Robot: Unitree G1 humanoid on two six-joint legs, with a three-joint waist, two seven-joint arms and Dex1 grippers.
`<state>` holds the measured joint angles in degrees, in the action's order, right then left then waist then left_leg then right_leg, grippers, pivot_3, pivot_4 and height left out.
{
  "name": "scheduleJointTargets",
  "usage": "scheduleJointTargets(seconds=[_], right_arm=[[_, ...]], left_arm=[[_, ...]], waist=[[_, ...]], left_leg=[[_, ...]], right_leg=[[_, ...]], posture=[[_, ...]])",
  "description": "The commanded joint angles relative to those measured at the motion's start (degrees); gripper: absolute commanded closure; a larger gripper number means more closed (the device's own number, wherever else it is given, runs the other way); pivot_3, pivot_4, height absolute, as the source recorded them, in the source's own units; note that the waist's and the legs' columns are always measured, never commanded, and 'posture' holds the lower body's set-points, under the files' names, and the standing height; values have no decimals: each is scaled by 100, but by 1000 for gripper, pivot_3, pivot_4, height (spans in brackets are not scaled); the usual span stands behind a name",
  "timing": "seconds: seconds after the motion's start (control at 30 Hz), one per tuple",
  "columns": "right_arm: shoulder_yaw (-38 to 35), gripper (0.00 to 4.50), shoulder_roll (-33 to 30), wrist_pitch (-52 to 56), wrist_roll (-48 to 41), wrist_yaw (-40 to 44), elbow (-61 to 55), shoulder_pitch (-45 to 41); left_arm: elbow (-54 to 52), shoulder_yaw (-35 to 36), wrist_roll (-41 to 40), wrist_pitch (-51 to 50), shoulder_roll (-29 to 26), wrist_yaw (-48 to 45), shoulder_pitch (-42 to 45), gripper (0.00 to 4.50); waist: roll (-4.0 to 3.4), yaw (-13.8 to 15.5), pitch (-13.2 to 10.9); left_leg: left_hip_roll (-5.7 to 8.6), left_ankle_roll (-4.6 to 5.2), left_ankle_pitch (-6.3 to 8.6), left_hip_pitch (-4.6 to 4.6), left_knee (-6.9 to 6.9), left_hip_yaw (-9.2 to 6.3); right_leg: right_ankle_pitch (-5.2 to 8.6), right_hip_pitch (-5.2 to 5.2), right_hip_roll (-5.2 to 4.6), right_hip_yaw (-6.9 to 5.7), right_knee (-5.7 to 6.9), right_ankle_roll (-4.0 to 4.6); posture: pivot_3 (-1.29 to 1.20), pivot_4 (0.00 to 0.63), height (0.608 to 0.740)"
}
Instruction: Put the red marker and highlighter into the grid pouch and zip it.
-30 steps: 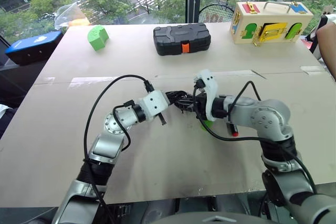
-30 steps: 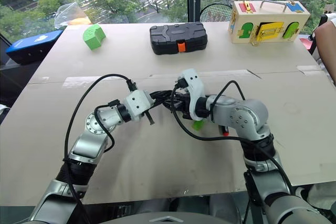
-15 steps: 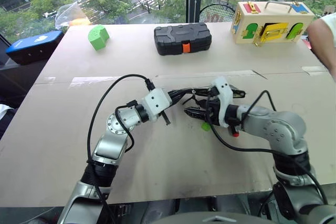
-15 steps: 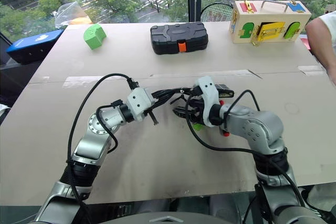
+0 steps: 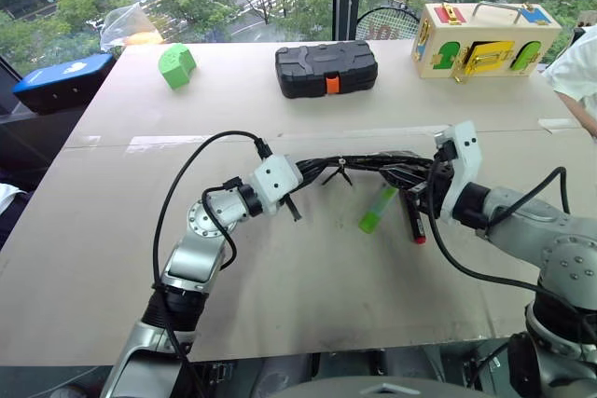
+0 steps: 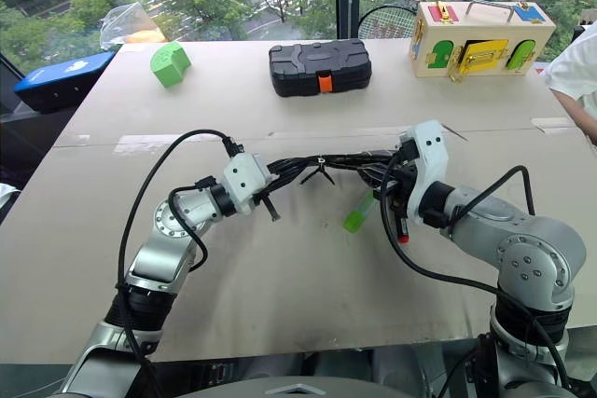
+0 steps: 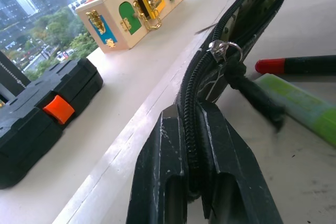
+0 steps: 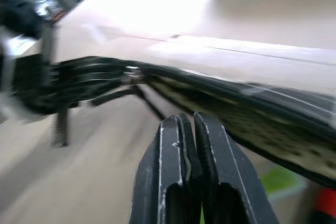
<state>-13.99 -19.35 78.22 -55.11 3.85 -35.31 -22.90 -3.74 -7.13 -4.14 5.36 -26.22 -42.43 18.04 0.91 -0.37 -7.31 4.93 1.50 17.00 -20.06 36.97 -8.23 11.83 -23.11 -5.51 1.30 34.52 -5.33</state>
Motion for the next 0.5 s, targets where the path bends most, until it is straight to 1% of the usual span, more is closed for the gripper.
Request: scheduleJointTargets(seconds=[0.03, 0.2, 0.27, 0.3, 0.33, 0.43, 0.5], right_arm=[[18, 4438, 47, -4, 168, -242, 120, -133], [335, 4438, 85, -81, 530, -349, 447, -366], [516, 4438, 94, -127, 640, -294, 524, -503], [743, 4438, 12, -214, 798, -225, 537, -578], [1030, 4438, -122, -350, 1017, -145, 538, -637], [2536, 4438, -1023, -1192, 2171, 333, 518, -843], [3651, 4438, -1643, -1924, 3120, 730, 614, -1122]], left_arm=[[-68, 86, -96, 106, -54, -57, 123, 4500], [-225, -24, -56, 187, -81, -147, 74, 4500], [-484, -58, -72, -63, -69, -140, 142, 4500], [-529, -81, -68, -134, -50, -135, 168, 4500], [-538, -99, -62, -171, -35, -132, 181, 4500], [-449, -162, -44, -109, -16, -159, 120, 4500], [-368, -196, -23, -31, -20, -168, 81, 4500]], waist=[[-1, -1, 0], [-1, -10, -1], [-2, -16, -1], [-2, -21, -1], [-2, -23, -1], [-4, -17, -2], [-3, -27, -3]], left_leg=[[0, 0, 0, 0, 0, 0], [0, 0, 0, 0, 0, 1], [0, 0, 0, 0, 0, 1], [0, 0, 0, 0, 0, 1], [0, 0, 0, 0, 0, 1], [3, 0, 0, 0, 1, 2], [4, 0, 0, 0, 1, 2]], right_leg=[[0, 0, 0, 0, 0, 0], [0, 0, 1, 1, 0, 0], [0, 0, 1, 1, 0, 0], [0, 0, 0, 1, 0, 0], [0, 0, 0, 1, 0, 0], [0, 0, -1, -2, -2, 0], [1, 0, -1, -3, -3, -1]], posture=[[0, 150, 740], [0, 150, 740], [0, 150, 740], [0, 150, 740], [0, 150, 740], [0, 150, 740], [0, 150, 740]])
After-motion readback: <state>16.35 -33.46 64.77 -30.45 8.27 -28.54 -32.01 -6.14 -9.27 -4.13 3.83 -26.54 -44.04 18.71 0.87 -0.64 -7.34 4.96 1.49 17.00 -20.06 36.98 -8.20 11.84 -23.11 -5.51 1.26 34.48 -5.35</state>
